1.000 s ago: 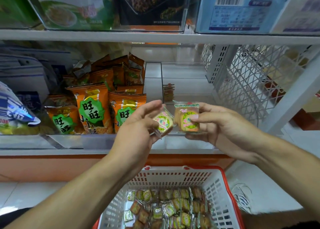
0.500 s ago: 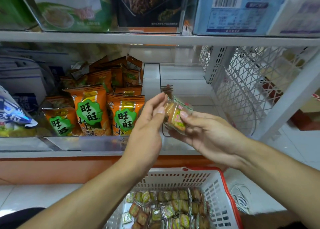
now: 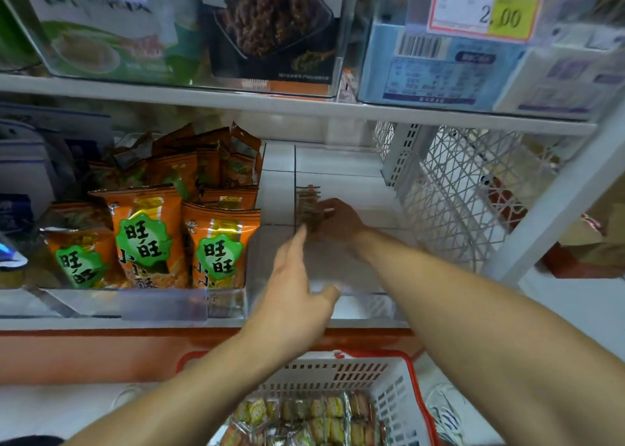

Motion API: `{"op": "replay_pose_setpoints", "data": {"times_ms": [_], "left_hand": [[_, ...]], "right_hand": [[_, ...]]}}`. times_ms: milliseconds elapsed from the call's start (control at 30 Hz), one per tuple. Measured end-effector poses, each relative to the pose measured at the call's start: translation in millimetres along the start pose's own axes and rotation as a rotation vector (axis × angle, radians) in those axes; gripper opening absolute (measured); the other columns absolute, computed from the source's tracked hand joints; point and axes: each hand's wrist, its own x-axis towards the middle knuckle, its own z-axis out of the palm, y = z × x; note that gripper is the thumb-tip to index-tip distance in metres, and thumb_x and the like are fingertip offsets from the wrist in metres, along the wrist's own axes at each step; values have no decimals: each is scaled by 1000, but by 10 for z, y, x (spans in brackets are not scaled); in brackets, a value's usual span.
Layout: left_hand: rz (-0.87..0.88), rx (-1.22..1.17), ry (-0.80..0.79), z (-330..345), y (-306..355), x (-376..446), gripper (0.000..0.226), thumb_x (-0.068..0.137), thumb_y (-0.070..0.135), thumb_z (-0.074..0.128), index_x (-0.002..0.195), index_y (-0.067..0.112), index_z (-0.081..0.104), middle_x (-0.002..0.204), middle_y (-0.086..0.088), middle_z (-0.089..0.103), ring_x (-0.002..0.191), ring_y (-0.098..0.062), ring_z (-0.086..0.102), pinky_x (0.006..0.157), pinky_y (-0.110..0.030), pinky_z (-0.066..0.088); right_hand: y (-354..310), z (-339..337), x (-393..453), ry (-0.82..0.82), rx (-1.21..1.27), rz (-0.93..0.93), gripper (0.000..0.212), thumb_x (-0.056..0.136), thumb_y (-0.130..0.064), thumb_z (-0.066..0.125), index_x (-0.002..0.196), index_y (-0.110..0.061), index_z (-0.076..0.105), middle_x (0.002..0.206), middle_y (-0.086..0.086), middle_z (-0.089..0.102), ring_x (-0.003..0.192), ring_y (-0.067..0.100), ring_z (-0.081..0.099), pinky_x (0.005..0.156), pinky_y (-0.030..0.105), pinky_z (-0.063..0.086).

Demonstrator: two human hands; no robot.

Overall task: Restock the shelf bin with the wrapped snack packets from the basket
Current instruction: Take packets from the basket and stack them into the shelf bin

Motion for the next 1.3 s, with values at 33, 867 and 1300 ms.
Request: {"op": "replay_pose_setpoints", "data": {"times_ms": [33, 867, 1300], "left_hand": [[8, 5, 1, 2, -22, 2, 93, 96, 31, 66, 161, 37, 0, 168, 18, 5, 151, -7, 18, 107, -17, 17], [79, 204, -42, -183, -5, -158, 94, 90, 32, 73, 161, 31, 12, 169, 8, 7, 154, -13, 16, 117, -20, 15], [-145, 931, -520, 79, -893, -486, 22, 86, 34, 72, 104, 26, 63, 108, 2, 67, 99, -24, 65, 67, -30, 45]], "right_hand": [[7, 33, 70, 18, 9, -11, 45, 90, 12, 58, 133, 3, 52, 126, 23, 65, 103, 24, 63, 75, 20, 51], [-386, -37, -326, 421, 94, -301, 34, 87, 5, 58, 116, -11, 65, 104, 4, 71, 91, 15, 67, 88, 31, 55], [1466, 798, -1747, 195, -212, -533, 17, 87, -5, 55, 82, -21, 60, 85, -10, 56, 78, 7, 53, 69, 25, 44]]}}
